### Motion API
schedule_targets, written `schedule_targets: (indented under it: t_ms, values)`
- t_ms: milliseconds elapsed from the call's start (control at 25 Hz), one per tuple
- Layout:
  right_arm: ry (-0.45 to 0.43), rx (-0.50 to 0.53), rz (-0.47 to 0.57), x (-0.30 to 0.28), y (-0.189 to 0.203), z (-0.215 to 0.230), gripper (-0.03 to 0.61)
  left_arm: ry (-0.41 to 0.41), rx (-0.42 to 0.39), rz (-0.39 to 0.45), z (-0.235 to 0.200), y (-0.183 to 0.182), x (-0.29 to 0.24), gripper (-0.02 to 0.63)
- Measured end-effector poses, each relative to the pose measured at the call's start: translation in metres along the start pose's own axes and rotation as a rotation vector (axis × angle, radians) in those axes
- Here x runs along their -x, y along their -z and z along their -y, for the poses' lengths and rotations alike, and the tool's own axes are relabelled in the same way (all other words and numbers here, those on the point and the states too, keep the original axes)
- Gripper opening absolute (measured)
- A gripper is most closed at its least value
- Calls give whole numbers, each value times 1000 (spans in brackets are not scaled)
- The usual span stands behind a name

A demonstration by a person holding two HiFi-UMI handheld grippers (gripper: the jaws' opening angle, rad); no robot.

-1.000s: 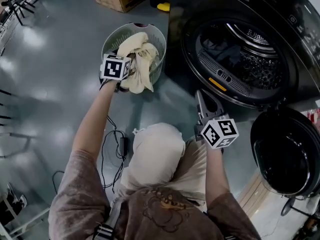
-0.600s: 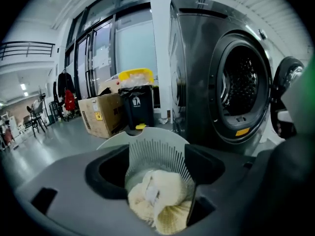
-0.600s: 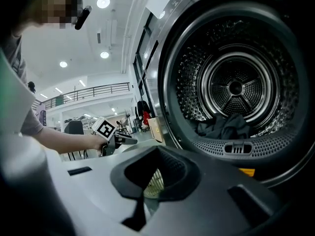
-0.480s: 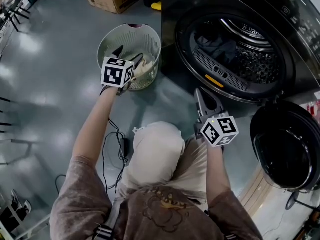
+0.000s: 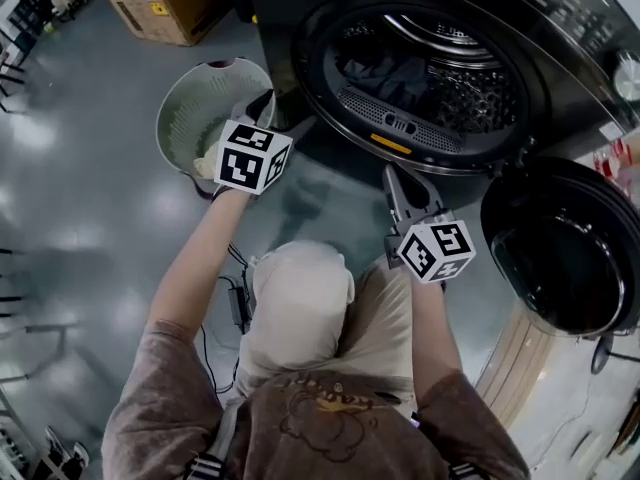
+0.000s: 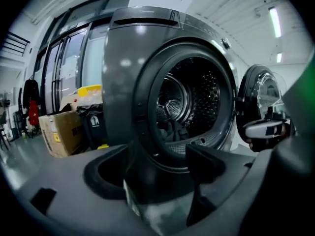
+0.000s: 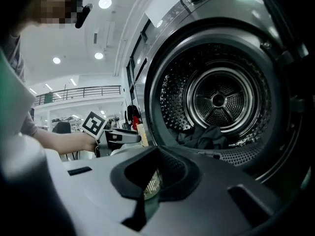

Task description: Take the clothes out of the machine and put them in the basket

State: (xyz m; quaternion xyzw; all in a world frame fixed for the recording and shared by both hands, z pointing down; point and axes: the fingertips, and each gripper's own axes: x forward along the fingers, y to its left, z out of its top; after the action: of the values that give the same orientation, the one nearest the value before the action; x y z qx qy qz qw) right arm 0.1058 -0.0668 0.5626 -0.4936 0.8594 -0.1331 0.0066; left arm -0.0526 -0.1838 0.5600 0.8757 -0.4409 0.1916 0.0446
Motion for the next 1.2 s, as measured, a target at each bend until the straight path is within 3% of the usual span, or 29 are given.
schedule_targets:
  t_ms: [320,560,880,1040,1200]
  values:
    - [128,-5,25,44,-10,36,-3,156,-78,31,79,-29,-29,379]
    - [175,-16,34,63,-10,47,-3,216,-130,36,109,-39,-45,400]
    - [196,-17,32,68,-8,50,-3,226,-254,1,119,-52,-97,408]
    - [210,-19,21,67,-4,54,-3,229,-342,-13,123,-60,-132,434]
    - [221,-26,15,63,-3,59,-3,238,-378,-47,126,-66,-165,457]
